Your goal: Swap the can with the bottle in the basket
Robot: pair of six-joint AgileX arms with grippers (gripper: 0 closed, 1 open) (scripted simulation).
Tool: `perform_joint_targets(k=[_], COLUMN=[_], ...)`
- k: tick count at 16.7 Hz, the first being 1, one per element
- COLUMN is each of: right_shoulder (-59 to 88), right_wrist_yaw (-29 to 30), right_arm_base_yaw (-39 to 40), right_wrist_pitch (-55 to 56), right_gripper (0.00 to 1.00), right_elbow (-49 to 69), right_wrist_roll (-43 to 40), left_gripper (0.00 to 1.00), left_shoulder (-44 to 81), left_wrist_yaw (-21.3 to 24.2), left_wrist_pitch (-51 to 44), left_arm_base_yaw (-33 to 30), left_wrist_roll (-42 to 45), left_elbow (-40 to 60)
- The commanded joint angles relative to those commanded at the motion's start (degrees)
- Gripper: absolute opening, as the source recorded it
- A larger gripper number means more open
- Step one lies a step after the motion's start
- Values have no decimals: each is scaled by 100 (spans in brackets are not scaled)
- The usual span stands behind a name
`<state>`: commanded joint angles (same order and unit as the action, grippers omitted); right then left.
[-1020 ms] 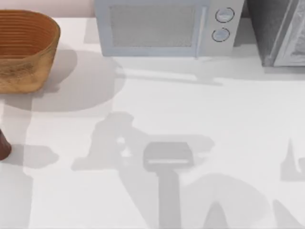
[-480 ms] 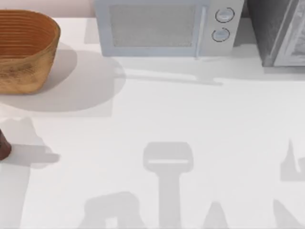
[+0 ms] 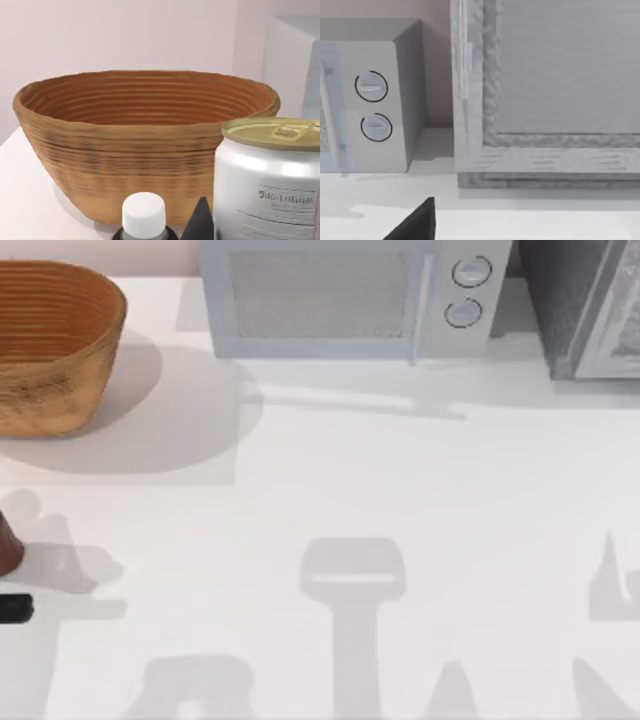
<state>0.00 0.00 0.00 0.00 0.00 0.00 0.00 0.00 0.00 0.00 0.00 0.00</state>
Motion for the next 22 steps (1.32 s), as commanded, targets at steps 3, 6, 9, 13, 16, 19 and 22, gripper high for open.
perform_joint_targets(k=[3,6,9,13,16,19,22], right_shoulder=[0,0,0,0,0,0,0], right_wrist_yaw=[0,0,0,0,0,0,0], right_arm_base_yaw=[0,0,0,0,0,0,0], right_wrist_pitch=[0,0,0,0,0,0,0], right_gripper=[100,100,100,100,100,100,100], right_elbow=[0,0,0,0,0,0,0], right_wrist_roll=[0,0,0,0,0,0,0], left_gripper=[0,0,0,0,0,0,0], left_shoulder=[0,76,546,1792,3047,4495,6077], left_wrist_yaw=[0,12,165,687,1289,2023,2839], left_wrist_pitch=[0,3,161,707,1341,2111,2969], left_arm_base_yaw=[0,18,8,-108,-280,-504,-762], left_wrist_roll=[0,10,1,2,17,41,67], left_elbow=[0,14,156,657,1242,1955,2751])
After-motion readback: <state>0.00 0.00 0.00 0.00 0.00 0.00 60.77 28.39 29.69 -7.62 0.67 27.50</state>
